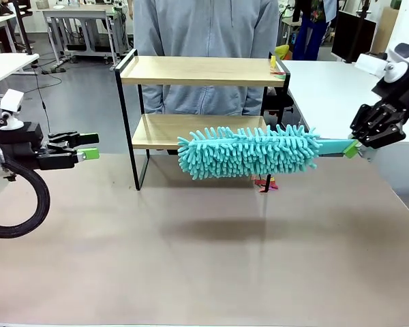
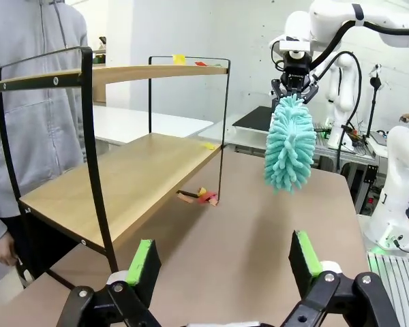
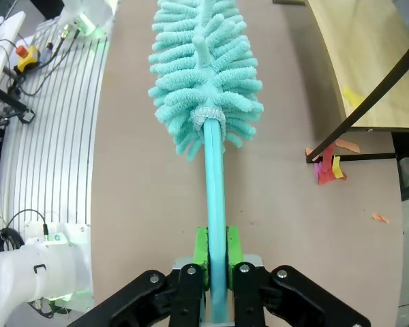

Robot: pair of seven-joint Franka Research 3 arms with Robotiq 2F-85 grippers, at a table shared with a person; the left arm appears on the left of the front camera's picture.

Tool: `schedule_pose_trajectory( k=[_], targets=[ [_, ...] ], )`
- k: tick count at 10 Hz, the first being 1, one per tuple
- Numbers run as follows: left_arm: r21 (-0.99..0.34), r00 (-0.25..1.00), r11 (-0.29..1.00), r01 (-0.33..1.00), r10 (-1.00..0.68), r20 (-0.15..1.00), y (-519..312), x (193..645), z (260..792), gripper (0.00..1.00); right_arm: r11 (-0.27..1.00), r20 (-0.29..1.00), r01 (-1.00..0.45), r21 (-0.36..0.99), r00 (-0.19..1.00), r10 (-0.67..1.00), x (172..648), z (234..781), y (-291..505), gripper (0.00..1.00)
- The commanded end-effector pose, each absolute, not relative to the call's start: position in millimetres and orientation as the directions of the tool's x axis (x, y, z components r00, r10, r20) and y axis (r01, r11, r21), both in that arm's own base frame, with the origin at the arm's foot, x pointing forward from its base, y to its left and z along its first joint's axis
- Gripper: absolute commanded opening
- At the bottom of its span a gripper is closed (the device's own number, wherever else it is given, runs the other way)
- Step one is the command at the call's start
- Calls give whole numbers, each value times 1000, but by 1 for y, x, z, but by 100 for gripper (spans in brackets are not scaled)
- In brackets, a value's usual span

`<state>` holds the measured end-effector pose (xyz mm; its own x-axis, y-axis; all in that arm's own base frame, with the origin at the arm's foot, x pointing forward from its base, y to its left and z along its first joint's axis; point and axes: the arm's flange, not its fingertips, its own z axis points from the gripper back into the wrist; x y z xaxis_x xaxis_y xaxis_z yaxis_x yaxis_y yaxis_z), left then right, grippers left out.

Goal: Clean the shelf.
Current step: Hand the Duster back to the human.

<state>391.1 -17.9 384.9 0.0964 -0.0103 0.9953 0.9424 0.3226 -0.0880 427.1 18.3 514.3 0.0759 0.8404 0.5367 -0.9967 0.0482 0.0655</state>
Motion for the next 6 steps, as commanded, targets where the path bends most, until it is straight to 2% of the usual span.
schedule_pose_trajectory(
  k=[1, 6],
  targets=[
    [-67, 72, 315, 947, -2, 997, -16, 390, 386, 100, 37, 561, -998, 56, 62, 825, 424, 516, 17, 13],
    [-100, 100, 287, 953, 12, 995, -78, 382, 374, 100, 37, 561, -998, 56, 62, 825, 424, 516, 17, 13]
  ],
)
